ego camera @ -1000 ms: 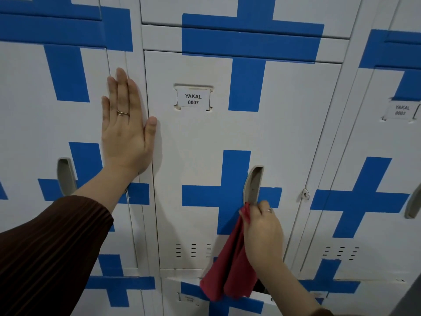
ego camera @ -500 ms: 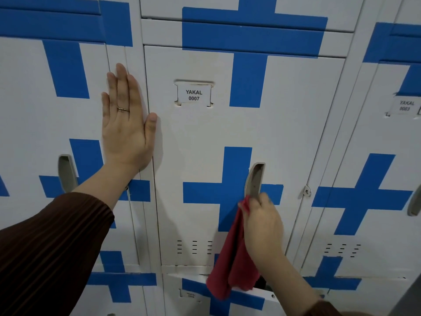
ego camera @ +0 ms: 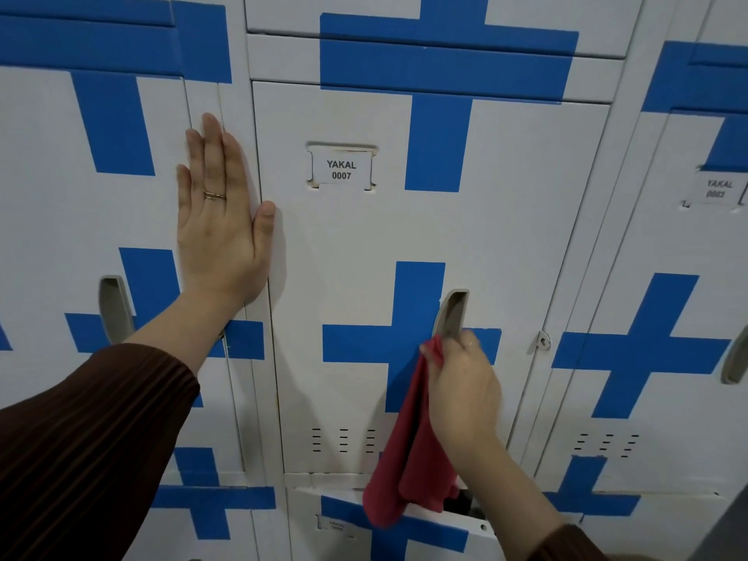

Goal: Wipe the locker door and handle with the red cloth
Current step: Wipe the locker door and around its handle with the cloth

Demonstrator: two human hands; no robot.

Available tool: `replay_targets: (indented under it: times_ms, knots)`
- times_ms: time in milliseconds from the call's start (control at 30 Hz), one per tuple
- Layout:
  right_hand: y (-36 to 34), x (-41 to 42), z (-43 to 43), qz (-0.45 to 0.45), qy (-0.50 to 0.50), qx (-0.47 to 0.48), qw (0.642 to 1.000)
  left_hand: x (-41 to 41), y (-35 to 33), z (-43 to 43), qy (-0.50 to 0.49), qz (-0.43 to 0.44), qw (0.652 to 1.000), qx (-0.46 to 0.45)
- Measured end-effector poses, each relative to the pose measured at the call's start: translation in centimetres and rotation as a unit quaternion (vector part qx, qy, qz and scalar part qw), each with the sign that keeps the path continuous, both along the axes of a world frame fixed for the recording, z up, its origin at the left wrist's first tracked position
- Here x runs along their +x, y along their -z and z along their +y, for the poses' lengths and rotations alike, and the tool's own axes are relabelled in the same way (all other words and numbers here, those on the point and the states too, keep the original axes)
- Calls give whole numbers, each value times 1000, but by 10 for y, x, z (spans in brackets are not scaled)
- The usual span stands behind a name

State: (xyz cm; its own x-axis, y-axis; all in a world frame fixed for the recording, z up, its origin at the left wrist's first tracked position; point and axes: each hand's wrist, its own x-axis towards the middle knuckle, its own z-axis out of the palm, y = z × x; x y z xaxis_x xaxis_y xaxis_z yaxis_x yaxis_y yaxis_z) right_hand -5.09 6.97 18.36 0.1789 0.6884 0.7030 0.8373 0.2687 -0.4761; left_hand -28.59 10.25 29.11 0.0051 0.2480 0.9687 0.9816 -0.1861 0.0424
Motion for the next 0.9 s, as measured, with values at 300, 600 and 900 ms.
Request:
replay_targets:
  times_ms: [300, 600, 900]
  knots:
    - [-40, 7, 5, 131, -48, -30, 990, 1, 0, -1, -1, 0, 1000, -1]
    - [-22, 6, 2, 114, -48, -28, 992, -1, 1, 0, 1, -2, 1000, -2]
    - [-28, 4, 0, 115, -31, -48, 992, 0, 1, 0, 1, -1, 1000, -3]
